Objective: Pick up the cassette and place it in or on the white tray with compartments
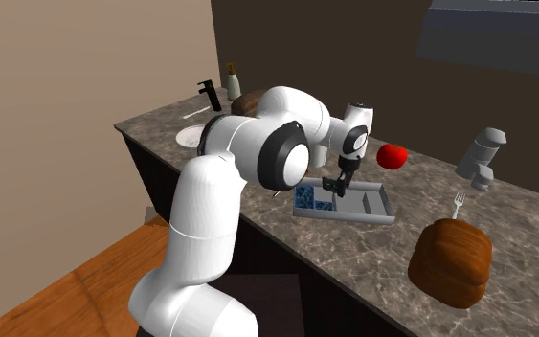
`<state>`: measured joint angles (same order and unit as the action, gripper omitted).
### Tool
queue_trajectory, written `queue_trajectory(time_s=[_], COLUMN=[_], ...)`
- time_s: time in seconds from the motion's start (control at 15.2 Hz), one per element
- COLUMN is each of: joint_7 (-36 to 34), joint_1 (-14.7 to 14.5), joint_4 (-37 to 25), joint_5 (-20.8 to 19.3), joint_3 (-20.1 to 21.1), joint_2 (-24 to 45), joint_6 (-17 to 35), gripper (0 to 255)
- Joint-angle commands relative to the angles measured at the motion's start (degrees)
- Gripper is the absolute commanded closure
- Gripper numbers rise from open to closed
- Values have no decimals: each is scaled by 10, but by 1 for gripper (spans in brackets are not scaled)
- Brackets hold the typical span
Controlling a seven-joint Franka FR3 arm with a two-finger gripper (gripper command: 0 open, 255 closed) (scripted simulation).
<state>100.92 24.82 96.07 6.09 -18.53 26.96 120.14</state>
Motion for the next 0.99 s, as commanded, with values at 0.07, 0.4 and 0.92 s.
queue_trajectory(time_s=[0.07,0.4,0.92], joint_7=[1,-6,-7], joint_1=[1,-4,-4], joint_4=[0,-27,-35], joint_5=[0,-8,-10], joint_3=[0,-3,-4], joint_2=[1,-20,-25], joint_6=[-1,-48,-61], gripper=[0,0,0])
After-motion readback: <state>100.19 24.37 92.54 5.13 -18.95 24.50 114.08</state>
